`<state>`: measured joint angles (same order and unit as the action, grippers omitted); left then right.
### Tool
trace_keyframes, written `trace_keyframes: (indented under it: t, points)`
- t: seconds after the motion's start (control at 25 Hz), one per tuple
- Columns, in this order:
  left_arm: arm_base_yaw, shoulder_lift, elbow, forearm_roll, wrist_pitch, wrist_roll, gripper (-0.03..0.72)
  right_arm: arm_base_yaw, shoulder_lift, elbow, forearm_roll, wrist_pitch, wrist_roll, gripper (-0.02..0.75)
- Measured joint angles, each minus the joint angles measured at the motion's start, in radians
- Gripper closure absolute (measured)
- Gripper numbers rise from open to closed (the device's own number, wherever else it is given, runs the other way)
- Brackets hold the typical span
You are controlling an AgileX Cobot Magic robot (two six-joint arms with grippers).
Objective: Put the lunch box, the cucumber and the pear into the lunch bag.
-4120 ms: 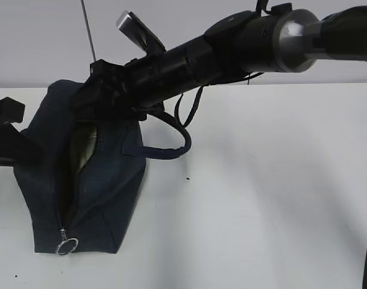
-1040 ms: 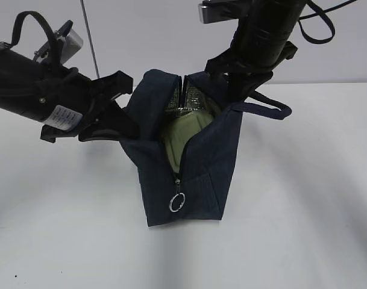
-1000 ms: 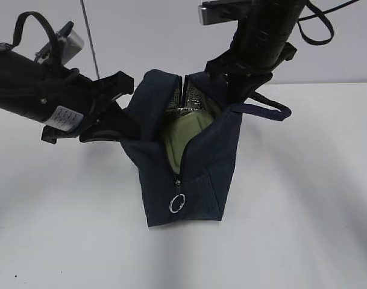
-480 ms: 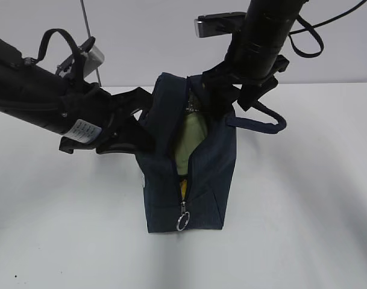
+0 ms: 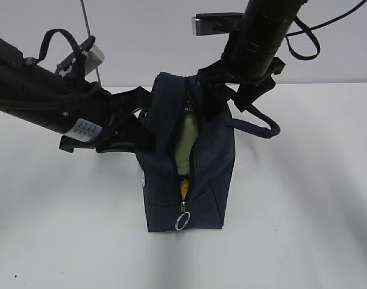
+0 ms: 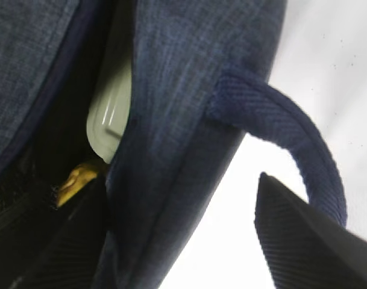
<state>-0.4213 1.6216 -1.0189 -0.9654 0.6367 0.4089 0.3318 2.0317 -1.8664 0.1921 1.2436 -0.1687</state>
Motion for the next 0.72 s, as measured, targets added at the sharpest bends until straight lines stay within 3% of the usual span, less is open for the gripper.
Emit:
trace_keyframes:
  t: [0.4,0.72]
  points:
    - [0.0,0.0,0.0,0.005,0.0,0.0,0.647,0.0,-0.142,0.0,0.043,0.0,-0.046,0.152]
    - [0.0,0.0,0.0,0.012,0.001,0.002,0.54,0.0,-0.344,0.054,0.043,0.002,-0.058,0.153]
